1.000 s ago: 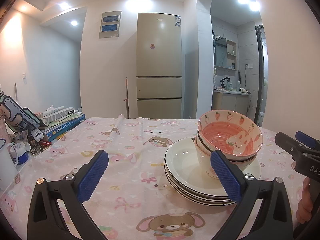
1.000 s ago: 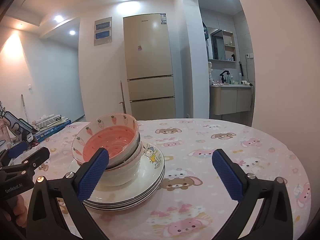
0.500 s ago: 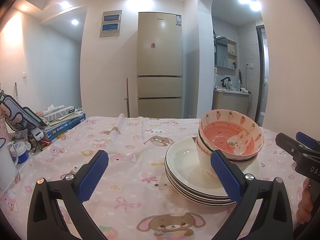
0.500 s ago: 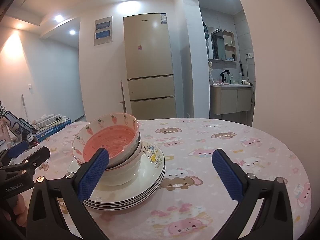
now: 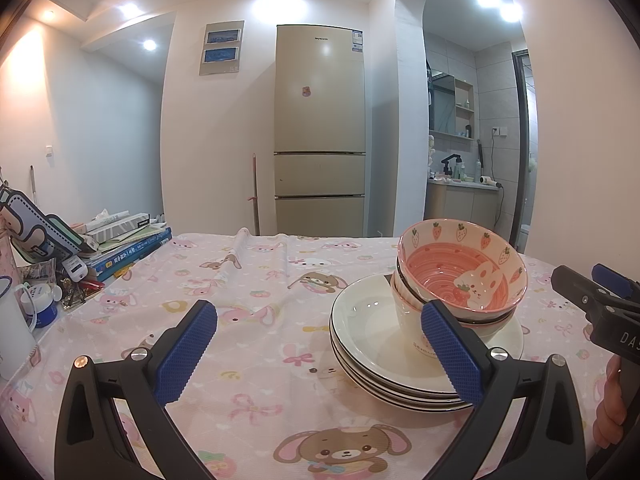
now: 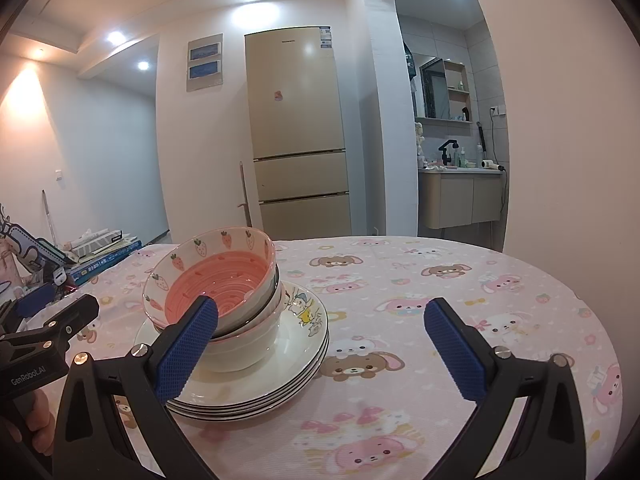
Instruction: Organize plates and bowls
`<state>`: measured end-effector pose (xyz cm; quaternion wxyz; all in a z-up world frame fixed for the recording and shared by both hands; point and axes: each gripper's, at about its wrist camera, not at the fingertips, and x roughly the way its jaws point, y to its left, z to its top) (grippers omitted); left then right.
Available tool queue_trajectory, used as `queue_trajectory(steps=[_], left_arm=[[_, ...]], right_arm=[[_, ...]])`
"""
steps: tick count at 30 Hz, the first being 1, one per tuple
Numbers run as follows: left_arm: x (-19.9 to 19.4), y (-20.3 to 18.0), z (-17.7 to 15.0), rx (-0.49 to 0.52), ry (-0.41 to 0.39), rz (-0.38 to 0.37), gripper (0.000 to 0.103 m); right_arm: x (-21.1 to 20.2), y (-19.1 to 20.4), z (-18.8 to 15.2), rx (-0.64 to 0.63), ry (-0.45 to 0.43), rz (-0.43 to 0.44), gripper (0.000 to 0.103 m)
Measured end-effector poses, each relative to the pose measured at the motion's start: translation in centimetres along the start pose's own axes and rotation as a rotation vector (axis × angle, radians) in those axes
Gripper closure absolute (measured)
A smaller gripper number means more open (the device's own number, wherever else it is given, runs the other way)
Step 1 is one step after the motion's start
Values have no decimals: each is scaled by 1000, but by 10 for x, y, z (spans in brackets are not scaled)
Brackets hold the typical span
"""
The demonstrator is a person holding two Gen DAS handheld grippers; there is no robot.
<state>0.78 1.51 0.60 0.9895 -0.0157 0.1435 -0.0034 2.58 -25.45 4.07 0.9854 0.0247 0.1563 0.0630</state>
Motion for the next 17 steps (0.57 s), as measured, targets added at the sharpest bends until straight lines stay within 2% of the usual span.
queue_trajectory(steps=[17], left_arm=[[0, 0, 0, 1, -1, 0, 0]], right_arm=[[0, 0, 0, -2, 1, 4, 0]])
